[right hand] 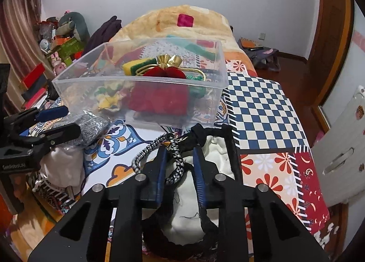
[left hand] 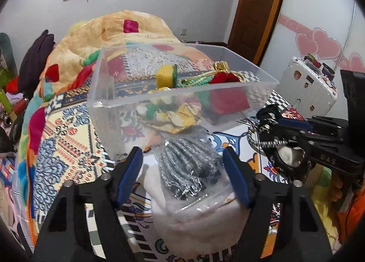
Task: Organize soft objects
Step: 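Grasp the grey bagged item with left tool while right tool grasps the black strap, then release the grey item into the box with left tool while right tool releases the strap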
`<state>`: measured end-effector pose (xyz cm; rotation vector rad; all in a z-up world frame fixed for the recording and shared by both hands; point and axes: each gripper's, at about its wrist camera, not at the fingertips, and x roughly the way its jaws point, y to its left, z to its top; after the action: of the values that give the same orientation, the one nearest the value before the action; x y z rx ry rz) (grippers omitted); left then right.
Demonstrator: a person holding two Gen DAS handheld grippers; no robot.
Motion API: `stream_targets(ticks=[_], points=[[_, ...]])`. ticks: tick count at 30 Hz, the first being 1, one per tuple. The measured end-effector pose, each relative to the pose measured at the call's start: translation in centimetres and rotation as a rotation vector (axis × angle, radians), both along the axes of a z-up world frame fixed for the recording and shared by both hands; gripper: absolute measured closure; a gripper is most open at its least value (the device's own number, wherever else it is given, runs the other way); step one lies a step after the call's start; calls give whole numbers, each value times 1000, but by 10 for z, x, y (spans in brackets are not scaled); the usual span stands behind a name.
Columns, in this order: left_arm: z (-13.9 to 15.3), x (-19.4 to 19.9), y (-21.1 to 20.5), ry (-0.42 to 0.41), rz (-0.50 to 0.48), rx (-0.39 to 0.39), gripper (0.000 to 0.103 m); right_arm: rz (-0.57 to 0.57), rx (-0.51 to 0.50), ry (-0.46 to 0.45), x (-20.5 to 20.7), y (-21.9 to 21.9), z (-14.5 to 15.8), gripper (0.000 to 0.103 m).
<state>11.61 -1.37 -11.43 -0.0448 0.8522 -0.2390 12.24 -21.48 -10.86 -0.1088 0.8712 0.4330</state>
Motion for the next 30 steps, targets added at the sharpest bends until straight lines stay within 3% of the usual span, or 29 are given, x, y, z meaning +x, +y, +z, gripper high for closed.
stream_targets(ticks=[2, 7, 10, 17, 30], points=[[-3, 0, 0, 16, -11, -22, 41, 5, -11, -4, -1, 2, -1, 91], [-3, -4, -1, 19, -29, -43, 64, 13, -35, -27, -5, 5, -1, 93], [1, -11, -1, -5, -34, -25, 71, 13, -22, -49, -8, 3, 5, 95], [18, -21, 7, -58, -30, -32, 75, 14, 35, -103, -11, 0, 28, 96], [79, -30, 15, -254, 4, -39, 75, 35, 109, -236, -13, 10, 70, 96]])
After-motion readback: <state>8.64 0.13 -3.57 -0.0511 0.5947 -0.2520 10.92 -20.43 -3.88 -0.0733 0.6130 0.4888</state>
